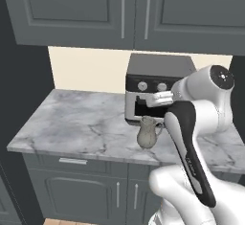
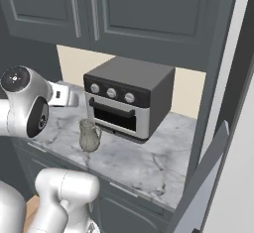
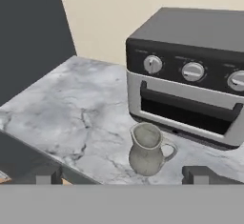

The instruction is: Move the jam and mango from the second highest shelf to the top shelf to make space. Then, place the pitcher from the counter on the cleared second highest shelf.

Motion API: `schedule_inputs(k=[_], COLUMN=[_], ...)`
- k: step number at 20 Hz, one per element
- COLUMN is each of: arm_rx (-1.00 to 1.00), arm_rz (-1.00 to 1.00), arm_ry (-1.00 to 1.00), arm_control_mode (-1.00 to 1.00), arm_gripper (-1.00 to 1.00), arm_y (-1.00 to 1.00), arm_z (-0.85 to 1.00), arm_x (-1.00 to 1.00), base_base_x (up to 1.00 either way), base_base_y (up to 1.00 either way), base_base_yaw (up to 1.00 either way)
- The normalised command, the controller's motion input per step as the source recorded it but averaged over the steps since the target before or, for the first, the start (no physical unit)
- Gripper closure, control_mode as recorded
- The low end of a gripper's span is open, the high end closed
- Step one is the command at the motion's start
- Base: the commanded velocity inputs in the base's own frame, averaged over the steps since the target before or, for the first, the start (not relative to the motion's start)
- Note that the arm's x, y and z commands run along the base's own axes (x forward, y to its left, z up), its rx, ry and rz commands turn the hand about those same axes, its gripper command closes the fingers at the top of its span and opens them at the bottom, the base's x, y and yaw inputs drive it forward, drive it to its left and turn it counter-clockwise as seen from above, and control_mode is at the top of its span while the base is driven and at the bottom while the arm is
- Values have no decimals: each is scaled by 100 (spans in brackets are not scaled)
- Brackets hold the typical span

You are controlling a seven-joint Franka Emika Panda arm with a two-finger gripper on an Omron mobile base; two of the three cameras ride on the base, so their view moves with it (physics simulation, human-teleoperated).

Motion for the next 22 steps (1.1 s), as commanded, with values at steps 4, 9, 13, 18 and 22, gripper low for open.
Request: schedule_inputs(k=[4, 9, 13, 18, 22], arm_rx=[-26, -22, -1, 0, 1], arm_rz=[20, 26, 33, 30, 13], arm_ry=[38, 27, -1, -6, -2], arm_control_mode=[-100, -100, -100, -100, -100], arm_gripper=[-100, -100, -100, -100, -100], arm_y=[-1, -22, -61, -73, -28], arm_z=[-35, -47, -61, -73, -29], arm_x=[0, -1, 0, 0, 19], base_base_x=[0, 0, 0, 0, 0], base_base_y=[0, 0, 0, 0, 0], base_base_yaw=[0, 0, 0, 0, 0])
